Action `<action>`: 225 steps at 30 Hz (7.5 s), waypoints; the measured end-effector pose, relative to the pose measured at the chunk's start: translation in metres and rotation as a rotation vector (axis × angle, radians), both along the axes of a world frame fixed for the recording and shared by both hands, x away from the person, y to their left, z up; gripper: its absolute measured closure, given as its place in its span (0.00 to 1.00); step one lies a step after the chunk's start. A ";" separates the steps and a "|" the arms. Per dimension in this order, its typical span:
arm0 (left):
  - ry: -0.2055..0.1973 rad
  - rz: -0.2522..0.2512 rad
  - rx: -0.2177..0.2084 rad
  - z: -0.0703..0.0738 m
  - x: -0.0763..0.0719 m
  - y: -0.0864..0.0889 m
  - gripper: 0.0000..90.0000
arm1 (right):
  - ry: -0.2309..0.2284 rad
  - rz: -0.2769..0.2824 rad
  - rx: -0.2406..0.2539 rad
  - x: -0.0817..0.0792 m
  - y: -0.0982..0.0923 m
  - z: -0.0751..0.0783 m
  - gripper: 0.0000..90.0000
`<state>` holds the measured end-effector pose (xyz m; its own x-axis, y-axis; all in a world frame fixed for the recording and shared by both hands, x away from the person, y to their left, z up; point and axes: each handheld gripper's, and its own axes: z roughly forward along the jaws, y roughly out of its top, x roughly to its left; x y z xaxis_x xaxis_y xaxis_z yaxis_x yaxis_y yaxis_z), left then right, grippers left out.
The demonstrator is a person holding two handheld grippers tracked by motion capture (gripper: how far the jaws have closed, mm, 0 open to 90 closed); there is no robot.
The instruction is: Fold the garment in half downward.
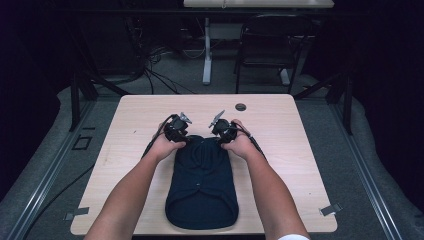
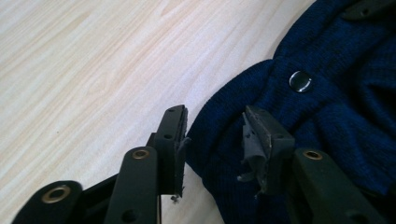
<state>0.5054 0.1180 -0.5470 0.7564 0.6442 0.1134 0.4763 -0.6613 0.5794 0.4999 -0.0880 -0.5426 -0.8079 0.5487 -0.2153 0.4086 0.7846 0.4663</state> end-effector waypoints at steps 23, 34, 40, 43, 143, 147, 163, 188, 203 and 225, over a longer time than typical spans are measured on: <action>0.011 -0.048 0.067 -0.010 -0.003 -0.006 0.80 | 0.068 -0.016 -0.028 0.000 0.003 -0.007 0.85; -0.011 -0.048 0.116 -0.010 -0.007 -0.011 0.89 | 0.048 -0.025 -0.021 -0.006 0.004 -0.009 0.89; -0.012 -0.064 0.136 -0.009 -0.006 -0.011 0.91 | 0.059 -0.030 -0.025 -0.006 0.000 -0.007 0.91; -0.015 -0.061 0.136 -0.008 -0.006 -0.010 0.91 | 0.064 -0.026 -0.025 -0.006 -0.001 -0.006 0.92; -0.405 -0.058 0.091 0.087 -0.057 -0.006 0.91 | -0.371 -0.006 0.104 -0.029 0.002 0.118 0.92; -0.392 -0.066 0.073 0.084 -0.063 -0.005 0.91 | -0.368 0.027 0.096 -0.039 0.000 0.117 0.92; -0.366 -0.113 0.058 0.077 -0.075 -0.010 0.91 | -0.332 0.071 0.064 -0.066 -0.015 0.104 0.92; -0.302 -0.234 0.023 0.071 -0.103 0.002 0.90 | -0.184 0.145 0.052 -0.116 -0.024 0.081 0.91; -0.264 -0.292 0.017 0.053 -0.128 0.008 0.90 | -0.107 0.172 0.068 -0.140 -0.026 0.060 0.91; -0.179 -0.350 0.035 0.016 -0.159 0.010 0.87 | 0.002 0.172 0.086 -0.170 -0.023 0.021 0.90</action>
<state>0.3464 0.1277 -0.5314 0.8961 0.3441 0.2805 0.1121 -0.7867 0.6070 0.3295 -0.1106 -0.5212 -0.8919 0.4183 -0.1717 0.2728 0.8006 0.5335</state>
